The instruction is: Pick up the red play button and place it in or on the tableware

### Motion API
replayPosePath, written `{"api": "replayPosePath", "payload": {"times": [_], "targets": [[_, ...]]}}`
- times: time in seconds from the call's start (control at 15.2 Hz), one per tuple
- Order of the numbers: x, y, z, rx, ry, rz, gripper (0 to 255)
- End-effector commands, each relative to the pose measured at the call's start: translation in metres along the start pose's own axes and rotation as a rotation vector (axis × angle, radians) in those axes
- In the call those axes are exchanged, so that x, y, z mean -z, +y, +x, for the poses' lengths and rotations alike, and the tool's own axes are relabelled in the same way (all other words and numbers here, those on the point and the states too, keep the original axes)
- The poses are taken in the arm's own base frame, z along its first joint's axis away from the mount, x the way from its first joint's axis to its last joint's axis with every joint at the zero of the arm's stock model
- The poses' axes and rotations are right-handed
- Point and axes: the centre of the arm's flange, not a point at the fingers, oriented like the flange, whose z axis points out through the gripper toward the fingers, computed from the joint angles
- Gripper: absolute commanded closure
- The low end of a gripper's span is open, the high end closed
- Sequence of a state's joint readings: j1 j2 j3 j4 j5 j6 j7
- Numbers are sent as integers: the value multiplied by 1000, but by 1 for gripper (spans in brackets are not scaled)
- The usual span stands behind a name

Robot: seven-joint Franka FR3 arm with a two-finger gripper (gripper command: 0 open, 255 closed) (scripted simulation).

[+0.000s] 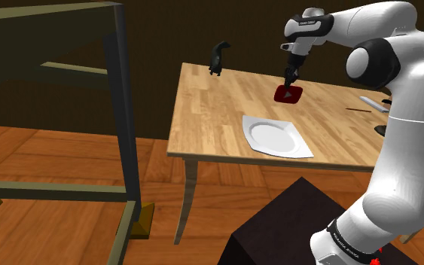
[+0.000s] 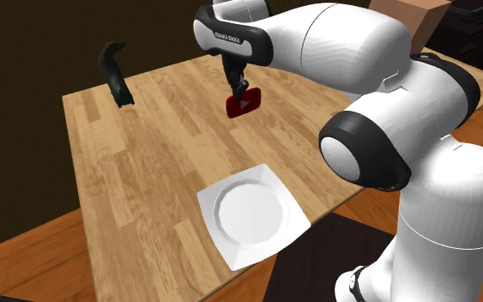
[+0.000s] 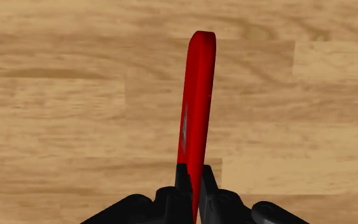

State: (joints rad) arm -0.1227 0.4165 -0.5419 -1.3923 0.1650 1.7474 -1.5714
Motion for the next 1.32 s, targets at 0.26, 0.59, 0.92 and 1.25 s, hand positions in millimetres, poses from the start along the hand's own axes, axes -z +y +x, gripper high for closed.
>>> {"api": "replayPosePath", "payload": {"times": [0.26,0.59,0.92,1.25], "targets": [[19,0,-2,-1,-1,2,255],[46,0,-3,-1,-1,2,255],[72,0,-5,-1,-1,2,255],[95,0,-6,-1,-1,2,255]]}}
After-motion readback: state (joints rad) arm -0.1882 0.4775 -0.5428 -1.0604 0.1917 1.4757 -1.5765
